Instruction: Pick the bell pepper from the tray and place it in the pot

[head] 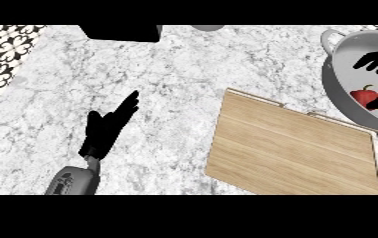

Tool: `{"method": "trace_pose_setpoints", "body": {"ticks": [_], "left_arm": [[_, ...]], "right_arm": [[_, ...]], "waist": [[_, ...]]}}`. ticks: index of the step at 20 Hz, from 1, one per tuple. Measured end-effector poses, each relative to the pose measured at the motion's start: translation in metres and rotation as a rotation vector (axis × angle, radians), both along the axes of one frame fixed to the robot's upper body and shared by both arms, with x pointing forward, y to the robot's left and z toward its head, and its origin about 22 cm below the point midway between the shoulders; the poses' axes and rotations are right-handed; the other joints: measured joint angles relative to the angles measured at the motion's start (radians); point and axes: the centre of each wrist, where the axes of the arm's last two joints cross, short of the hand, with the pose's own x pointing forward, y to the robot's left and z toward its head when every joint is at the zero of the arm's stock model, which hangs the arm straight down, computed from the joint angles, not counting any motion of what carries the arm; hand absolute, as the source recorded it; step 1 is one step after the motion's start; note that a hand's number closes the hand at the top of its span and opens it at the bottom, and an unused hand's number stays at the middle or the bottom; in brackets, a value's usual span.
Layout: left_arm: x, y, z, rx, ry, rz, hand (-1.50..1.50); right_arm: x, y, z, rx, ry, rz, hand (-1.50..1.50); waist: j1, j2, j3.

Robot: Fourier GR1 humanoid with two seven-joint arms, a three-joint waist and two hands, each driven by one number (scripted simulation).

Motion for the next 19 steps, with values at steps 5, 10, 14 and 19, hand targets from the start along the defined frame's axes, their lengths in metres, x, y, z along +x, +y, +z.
{"method": "trace_pose_setpoints", "body": {"ticks": [5,10,14,19], "left_arm": [[-0.004,0.002,-0.003,-0.002,0.007,0.017,0.00],[-0.006,0.003,-0.006,-0.004,0.006,0.026,0.00],[-0.005,0.006,-0.003,0.003,0.004,0.028,0.00],[-0.006,0.006,-0.002,0.000,0.004,0.032,0.00]], "right_arm": [[0.009,0.012,0.003,0.317,-0.219,-0.001,-1.50],[0.012,0.006,0.022,0.599,-0.440,-0.108,-1.50],[0.000,-0.017,0.035,0.726,-0.596,-0.220,-1.50],[-0.028,-0.057,0.054,0.851,-0.721,-0.290,-1.50]], "waist": [[-0.015,-0.004,0.002],[-0.024,-0.005,0.001],[-0.024,-0.003,0.001],[-0.025,-0.001,0.002]]}}
